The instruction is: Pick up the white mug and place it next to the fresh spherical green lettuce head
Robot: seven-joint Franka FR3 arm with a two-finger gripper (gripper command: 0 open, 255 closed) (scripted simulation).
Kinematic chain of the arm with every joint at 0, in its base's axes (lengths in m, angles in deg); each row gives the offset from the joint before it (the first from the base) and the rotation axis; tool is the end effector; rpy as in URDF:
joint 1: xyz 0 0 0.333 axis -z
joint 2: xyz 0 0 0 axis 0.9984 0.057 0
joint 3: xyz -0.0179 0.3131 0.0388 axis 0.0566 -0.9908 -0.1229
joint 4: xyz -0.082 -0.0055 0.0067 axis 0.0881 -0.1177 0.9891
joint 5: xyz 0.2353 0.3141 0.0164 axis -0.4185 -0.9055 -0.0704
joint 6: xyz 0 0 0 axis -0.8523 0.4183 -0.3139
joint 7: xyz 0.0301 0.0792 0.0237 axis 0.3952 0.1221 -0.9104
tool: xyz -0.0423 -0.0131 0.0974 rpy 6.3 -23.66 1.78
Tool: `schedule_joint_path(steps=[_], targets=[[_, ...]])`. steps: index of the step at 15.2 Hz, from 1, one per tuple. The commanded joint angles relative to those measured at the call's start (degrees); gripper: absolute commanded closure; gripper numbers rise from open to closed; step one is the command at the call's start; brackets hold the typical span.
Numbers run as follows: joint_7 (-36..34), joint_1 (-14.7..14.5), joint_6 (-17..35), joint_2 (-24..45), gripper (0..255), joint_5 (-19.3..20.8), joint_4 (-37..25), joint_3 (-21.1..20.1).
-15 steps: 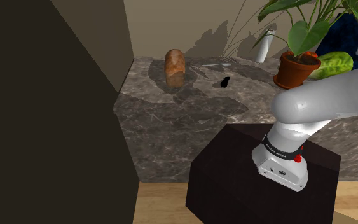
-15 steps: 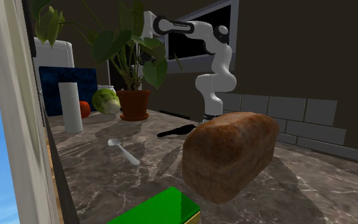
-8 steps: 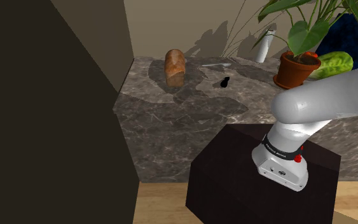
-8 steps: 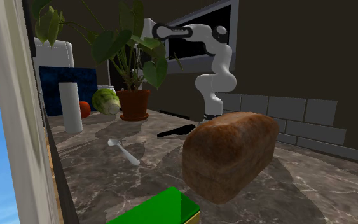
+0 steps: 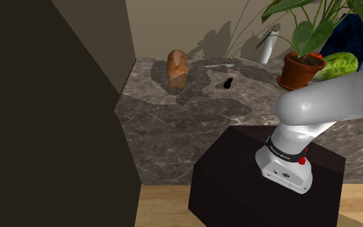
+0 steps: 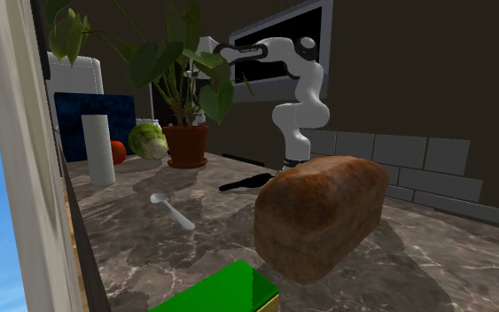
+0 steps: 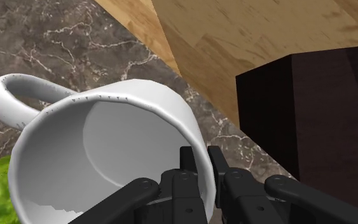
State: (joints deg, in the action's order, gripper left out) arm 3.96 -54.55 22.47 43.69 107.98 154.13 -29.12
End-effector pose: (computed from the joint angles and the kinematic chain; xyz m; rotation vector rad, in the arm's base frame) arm -0.1132 -0.4496 0.5052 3.0548 -0.1548 -0.2839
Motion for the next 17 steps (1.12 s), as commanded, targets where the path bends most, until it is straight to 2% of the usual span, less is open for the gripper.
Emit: schedule_joint_path(steps=[1, 17], targets=[[-0.39, 0.05, 1.29, -0.05, 255, 0.55, 1.22, 0.73], [-3.66, -1.75, 12.77, 2.1, 255, 5.19, 9.37, 9.19]])
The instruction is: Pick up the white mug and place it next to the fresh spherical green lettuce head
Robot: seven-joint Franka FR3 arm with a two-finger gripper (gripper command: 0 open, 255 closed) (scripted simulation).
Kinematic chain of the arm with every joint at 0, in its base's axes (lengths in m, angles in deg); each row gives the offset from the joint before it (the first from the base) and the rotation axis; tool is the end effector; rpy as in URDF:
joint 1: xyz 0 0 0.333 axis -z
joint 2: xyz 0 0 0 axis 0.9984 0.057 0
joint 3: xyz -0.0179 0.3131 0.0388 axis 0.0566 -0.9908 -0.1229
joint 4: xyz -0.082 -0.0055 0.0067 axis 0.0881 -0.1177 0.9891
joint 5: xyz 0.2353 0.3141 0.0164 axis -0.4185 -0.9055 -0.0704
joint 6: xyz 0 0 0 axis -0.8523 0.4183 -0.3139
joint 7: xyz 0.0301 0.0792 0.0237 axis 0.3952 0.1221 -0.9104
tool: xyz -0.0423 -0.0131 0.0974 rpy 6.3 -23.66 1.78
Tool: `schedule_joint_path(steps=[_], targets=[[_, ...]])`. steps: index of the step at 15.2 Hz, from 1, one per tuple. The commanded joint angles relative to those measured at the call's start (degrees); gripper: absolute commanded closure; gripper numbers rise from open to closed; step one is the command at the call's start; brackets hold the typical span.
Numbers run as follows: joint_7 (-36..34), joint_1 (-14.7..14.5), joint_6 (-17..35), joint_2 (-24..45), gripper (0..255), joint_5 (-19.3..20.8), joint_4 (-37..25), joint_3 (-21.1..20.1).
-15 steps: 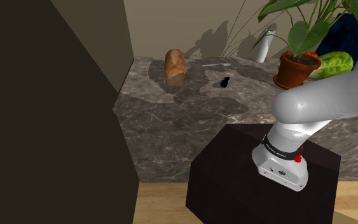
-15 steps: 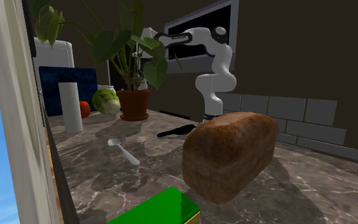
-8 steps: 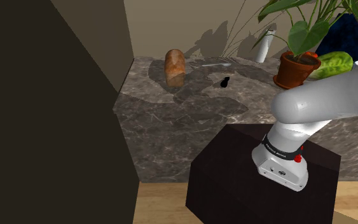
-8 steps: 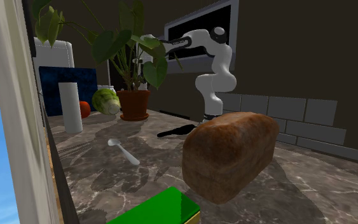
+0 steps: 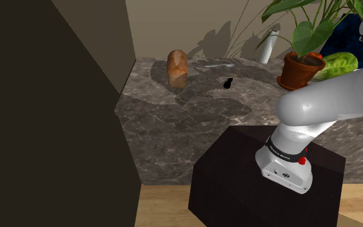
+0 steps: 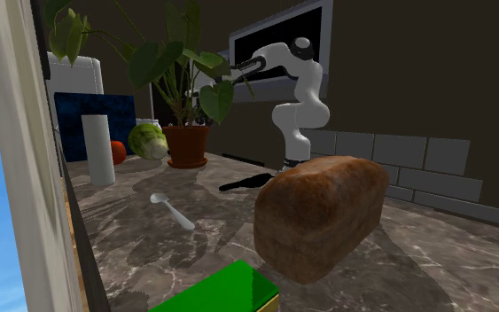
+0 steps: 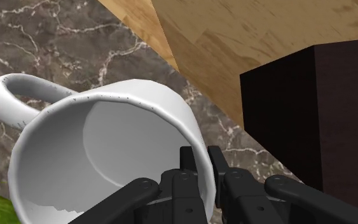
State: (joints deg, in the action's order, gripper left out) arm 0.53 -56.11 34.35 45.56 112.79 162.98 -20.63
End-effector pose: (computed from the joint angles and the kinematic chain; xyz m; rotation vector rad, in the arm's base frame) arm -0.1133 -0.4495 0.4166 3.0548 -0.1550 -0.2837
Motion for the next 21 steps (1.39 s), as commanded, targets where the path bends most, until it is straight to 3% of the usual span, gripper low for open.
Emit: schedule_joint_path(steps=[1, 12, 20, 21], targets=[[-0.44, -0.44, 1.65, 0.48, 255, 0.67, 0.93, 1.37], [-2.87, -4.85, 10.53, 4.12, 255, 4.07, 4.59, 10.37], [-2.93, -4.9, 10.45, 4.02, 255, 4.16, 4.58, 10.4], [-2.93, -4.9, 10.43, 4.01, 0, 4.15, 4.57, 10.37]])
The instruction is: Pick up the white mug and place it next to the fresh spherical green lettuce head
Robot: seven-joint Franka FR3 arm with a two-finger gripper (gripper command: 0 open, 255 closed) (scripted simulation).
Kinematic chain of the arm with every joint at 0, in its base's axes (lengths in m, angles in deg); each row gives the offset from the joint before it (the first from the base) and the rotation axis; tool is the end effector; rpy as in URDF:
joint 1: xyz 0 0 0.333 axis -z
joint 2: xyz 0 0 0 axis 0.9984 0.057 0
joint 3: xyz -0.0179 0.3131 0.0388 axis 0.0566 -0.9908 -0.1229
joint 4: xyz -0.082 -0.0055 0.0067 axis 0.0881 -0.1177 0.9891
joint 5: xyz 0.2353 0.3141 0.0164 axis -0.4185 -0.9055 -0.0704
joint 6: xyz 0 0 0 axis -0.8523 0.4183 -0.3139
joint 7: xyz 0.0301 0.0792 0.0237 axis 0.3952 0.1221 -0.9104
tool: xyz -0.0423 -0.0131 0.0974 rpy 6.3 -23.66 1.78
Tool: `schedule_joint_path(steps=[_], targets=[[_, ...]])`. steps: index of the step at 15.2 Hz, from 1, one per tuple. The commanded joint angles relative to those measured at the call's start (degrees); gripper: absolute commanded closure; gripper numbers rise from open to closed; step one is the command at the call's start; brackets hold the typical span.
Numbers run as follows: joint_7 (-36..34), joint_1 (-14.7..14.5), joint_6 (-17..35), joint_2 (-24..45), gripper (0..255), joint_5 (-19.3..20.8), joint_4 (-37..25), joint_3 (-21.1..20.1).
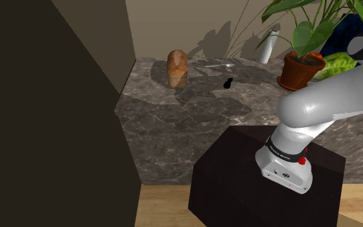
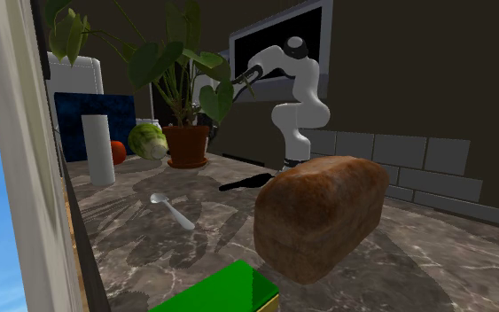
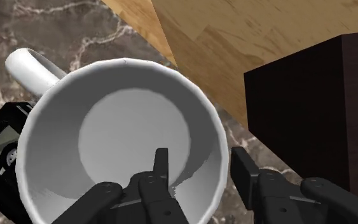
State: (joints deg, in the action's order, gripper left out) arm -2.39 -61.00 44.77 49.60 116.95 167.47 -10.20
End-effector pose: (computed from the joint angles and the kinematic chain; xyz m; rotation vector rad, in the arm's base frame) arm -0.1141 -0.4496 0.3476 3.0538 -0.1570 -0.2845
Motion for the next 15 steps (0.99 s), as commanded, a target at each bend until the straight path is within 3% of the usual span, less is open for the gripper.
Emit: schedule_joint_path(steps=[1, 5, 9, 15], targets=[[0.0, -0.14, 0.08, 0.04, 0, -0.02, 0.04, 0.09], [0.0, -0.01, 0.03, -0.02, 0, 0.0, 0.09, -0.03], [1.08, 4.28, -7.59, -3.27, 0, -3.17, -2.03, -9.07], [1.07, 4.26, -7.62, -3.3, 0, -3.14, -2.04, -9.06]])
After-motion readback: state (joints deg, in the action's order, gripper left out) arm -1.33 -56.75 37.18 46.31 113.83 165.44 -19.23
